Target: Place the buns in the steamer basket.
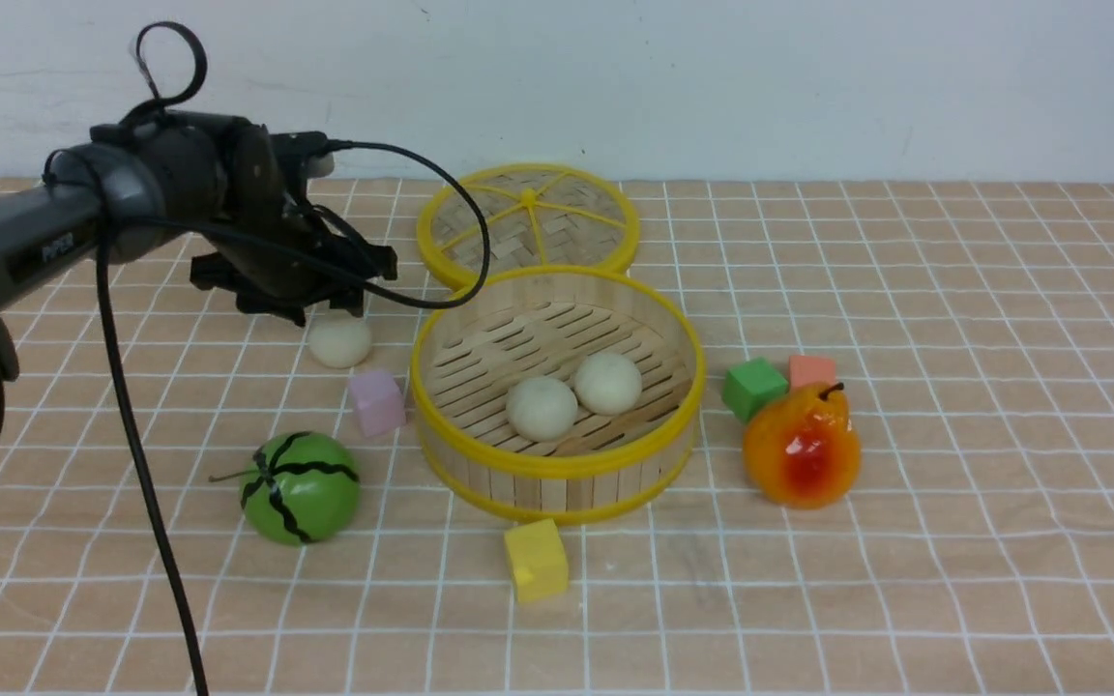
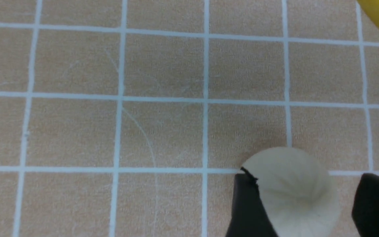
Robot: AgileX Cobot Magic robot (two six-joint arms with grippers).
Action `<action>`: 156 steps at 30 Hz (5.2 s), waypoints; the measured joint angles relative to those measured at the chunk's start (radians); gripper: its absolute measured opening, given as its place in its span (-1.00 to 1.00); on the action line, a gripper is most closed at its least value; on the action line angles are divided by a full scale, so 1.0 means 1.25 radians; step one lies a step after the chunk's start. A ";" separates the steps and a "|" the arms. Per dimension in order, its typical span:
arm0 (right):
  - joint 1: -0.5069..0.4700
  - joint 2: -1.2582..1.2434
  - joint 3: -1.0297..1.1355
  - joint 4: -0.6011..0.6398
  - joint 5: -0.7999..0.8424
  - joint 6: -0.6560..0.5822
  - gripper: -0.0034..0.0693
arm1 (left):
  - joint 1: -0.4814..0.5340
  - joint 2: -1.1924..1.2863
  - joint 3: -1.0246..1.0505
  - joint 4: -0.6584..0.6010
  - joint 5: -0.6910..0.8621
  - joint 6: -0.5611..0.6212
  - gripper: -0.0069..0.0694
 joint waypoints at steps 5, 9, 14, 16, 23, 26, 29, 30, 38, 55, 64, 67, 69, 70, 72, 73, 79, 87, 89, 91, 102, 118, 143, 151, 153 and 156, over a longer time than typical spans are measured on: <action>0.000 0.000 0.000 0.000 0.000 0.000 -0.24 | 0.000 0.015 0.000 0.005 -0.019 0.000 0.00; 0.000 0.000 0.000 0.000 0.000 0.000 -0.24 | 0.000 0.018 0.000 0.005 -0.017 0.000 -0.38; 0.000 0.000 0.000 0.000 0.000 0.000 -0.24 | 0.000 0.009 0.000 0.004 0.021 0.015 -0.85; 0.000 0.000 0.000 0.000 0.000 0.000 -0.24 | 0.000 -0.002 -0.003 0.002 0.038 0.019 -0.85; 0.000 0.000 0.000 0.000 0.000 0.000 -0.24 | -0.059 -0.128 -0.023 -0.092 0.103 0.073 -0.85; 0.000 0.000 0.000 0.000 0.000 0.000 -0.24 | -0.112 -0.140 -0.025 -0.141 0.104 0.097 -0.85; 0.000 0.000 0.000 0.000 0.000 0.000 -0.24 | -0.142 -0.122 -0.025 -0.154 0.100 0.099 -0.85; 0.000 0.000 0.000 0.000 0.000 0.000 -0.24 | -0.161 -0.097 -0.025 -0.154 0.086 0.096 -0.83; 0.000 0.000 0.000 0.000 0.000 0.000 -0.24 | -0.176 -0.020 -0.023 -0.122 0.057 0.044 -0.37; 0.000 0.000 0.000 0.000 0.000 0.000 -0.24 | -0.177 -0.405 -0.023 -0.120 0.306 0.078 0.33; 0.000 0.000 0.000 -0.001 0.000 0.000 -0.24 | -0.177 -0.724 0.032 -0.105 0.413 0.082 -0.09; 0.000 0.000 0.000 -0.001 0.000 0.000 -0.24 | -0.177 -0.846 0.137 -0.105 0.424 0.070 -0.33; 0.000 0.000 0.000 -0.001 0.000 0.000 -0.24 | -0.177 -0.929 0.235 -0.105 0.420 0.059 -0.49; 0.000 0.000 0.000 -0.001 0.000 0.000 -0.24 | -0.177 -0.938 0.257 -0.105 0.419 0.056 -0.52; 0.000 0.000 0.000 -0.001 0.000 0.000 -0.24 | -0.177 -1.044 0.400 -0.105 0.390 0.032 -0.69; 0.000 0.000 0.000 -0.001 0.000 0.000 -0.24 | -0.177 -1.084 0.462 -0.105 0.376 0.028 -0.75; 0.000 0.000 0.000 -0.001 0.000 0.000 -0.24 | -0.177 -1.270 0.737 -0.110 0.323 0.019 -0.85; 0.000 0.000 0.000 -0.001 0.000 0.000 -0.24 | -0.177 -1.423 0.901 -0.124 0.271 0.016 -0.85; 0.000 0.000 0.000 -0.001 0.000 0.000 -0.24 | -0.177 -1.430 0.903 -0.130 0.270 0.015 -0.85; 0.000 0.000 0.000 -0.001 0.000 0.000 -0.24 | -0.177 -1.431 0.903 -0.133 0.270 0.015 -0.85; 0.000 0.000 0.000 0.000 0.000 0.000 -0.24 | -0.177 -1.431 0.903 -0.136 0.270 0.015 -0.85; 0.000 0.000 0.000 0.000 0.000 0.000 -0.24 | -0.038 -1.646 1.195 0.070 -0.067 -0.083 -0.85; 0.000 0.000 0.000 0.000 0.000 0.000 -0.24 | 0.042 -1.801 1.517 0.081 -0.209 -0.087 -0.85; 0.000 0.000 0.000 0.000 0.000 0.000 -0.24 | 0.042 -1.801 1.517 0.088 -0.209 -0.087 -0.85; 0.000 0.000 0.000 0.000 0.000 0.000 -0.24 | 0.042 -1.801 1.517 0.088 -0.209 -0.087 -0.84; 0.000 0.000 0.000 0.000 0.000 0.000 -0.24 | 0.042 -1.801 1.517 0.088 -0.209 -0.087 -0.83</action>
